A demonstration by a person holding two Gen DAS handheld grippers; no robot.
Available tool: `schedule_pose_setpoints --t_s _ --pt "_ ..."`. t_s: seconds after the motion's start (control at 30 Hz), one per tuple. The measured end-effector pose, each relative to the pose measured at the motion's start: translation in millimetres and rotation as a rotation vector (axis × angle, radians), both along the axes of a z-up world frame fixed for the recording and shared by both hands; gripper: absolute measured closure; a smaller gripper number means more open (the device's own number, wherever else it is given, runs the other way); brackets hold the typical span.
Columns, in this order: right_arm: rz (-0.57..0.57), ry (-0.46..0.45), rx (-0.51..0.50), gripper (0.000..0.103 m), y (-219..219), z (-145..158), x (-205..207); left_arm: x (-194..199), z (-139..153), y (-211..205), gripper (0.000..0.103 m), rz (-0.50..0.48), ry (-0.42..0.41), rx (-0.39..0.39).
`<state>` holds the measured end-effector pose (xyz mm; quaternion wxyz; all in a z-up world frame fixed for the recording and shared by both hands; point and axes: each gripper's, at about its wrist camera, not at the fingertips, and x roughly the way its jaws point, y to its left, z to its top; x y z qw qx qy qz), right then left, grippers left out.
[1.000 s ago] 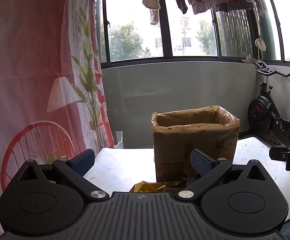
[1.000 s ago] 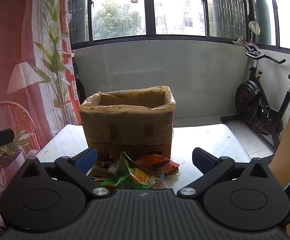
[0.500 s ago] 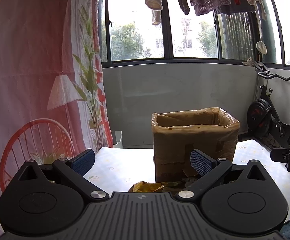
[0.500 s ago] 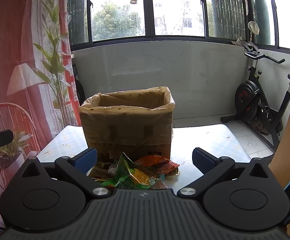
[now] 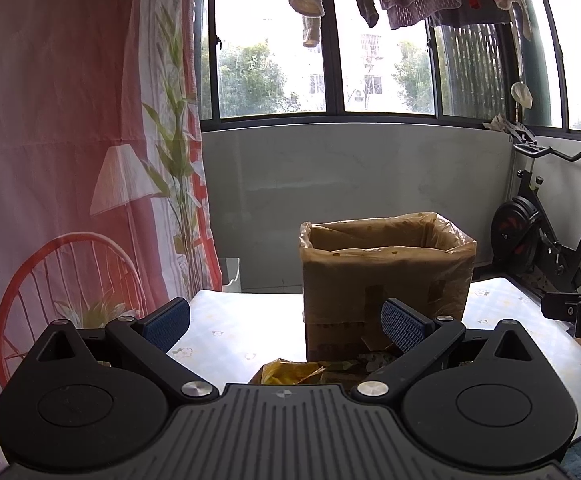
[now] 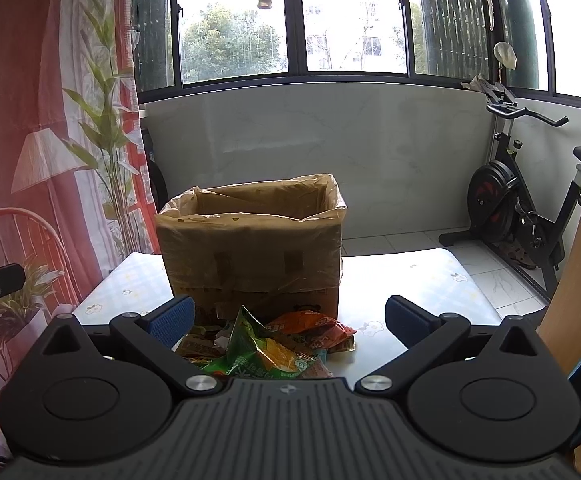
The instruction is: Organize snacks
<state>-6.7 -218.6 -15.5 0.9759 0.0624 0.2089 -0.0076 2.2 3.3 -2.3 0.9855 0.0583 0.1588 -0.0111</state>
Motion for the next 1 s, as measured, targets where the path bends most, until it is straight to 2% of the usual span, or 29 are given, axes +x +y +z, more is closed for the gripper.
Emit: schedule_pose_setpoints --t_s 1.0 --pt "-0.004 -0.001 0.015 0.000 -2.9 0.6 -2.1 3.8 -3.9 0.6 0.000 0.000 0.015 -0.016"
